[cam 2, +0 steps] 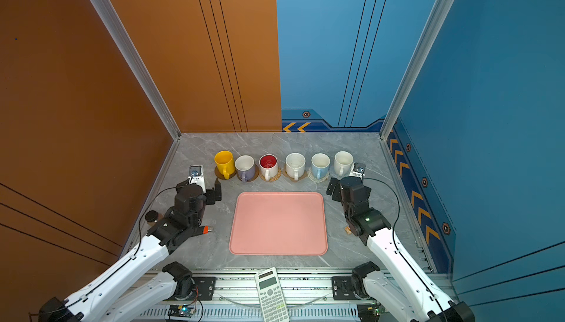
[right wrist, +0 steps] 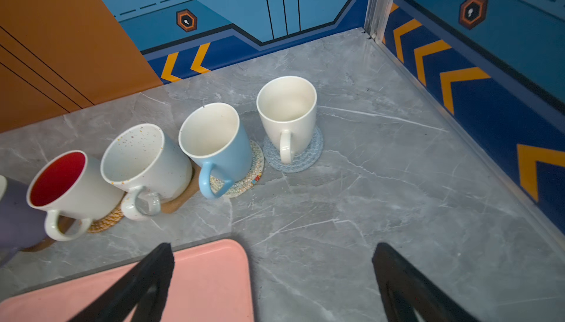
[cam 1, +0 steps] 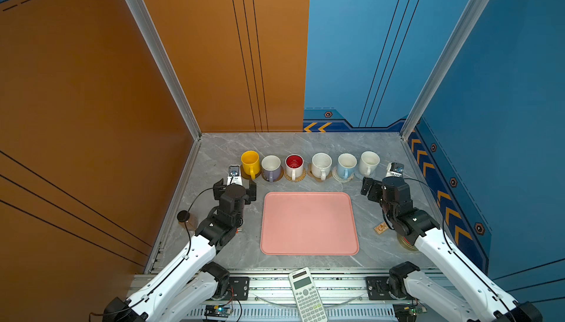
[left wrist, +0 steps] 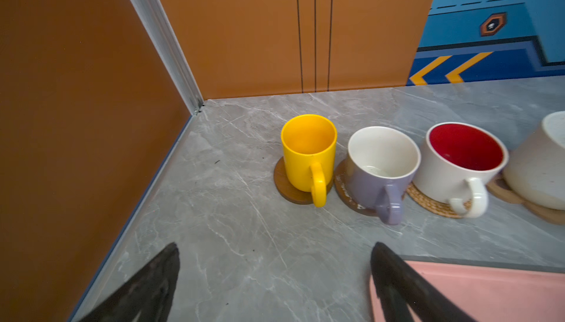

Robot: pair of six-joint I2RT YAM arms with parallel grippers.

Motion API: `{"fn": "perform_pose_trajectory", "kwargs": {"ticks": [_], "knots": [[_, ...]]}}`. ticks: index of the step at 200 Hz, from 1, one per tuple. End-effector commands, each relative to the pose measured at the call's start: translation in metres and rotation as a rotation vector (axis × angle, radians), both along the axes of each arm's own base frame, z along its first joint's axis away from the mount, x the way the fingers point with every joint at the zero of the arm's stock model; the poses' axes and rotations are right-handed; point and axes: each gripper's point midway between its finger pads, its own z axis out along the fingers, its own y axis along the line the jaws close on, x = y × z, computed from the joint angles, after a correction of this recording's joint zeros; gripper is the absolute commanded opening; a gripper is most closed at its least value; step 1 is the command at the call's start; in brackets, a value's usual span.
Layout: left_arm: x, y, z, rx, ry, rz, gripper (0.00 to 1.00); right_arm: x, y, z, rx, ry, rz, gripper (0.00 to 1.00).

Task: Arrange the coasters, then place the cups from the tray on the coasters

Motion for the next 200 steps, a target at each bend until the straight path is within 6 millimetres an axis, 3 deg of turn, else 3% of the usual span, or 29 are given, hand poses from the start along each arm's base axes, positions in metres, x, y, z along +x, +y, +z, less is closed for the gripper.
{"fn": "perform_pose_trajectory", "kwargs": {"ticks": [1,25,57,107,200], "knots": [[0.002,0.03,0.009,0.075,-0.11,0.147,0.98,0.002,-0.012,0.013,-0.177,-0.108,0.009,1.0],[0.011,0.042,-0.013,0.067,-0.072,0.181,0.98,0.001,-0.021,0.013,-0.185,-0.208,-0.012,1.0],[0.026,0.042,-0.04,0.105,-0.021,0.14,0.98,0.0,-0.034,0.003,-0.15,-0.252,-0.035,1.0],[0.039,0.036,-0.061,0.087,-0.065,0.072,0.98,0.007,-0.051,-0.017,-0.131,-0.19,-0.069,1.0],[0.049,0.035,-0.09,0.116,-0.165,0.039,0.98,0.044,-0.07,-0.055,-0.102,-0.102,-0.101,1.0]]}}
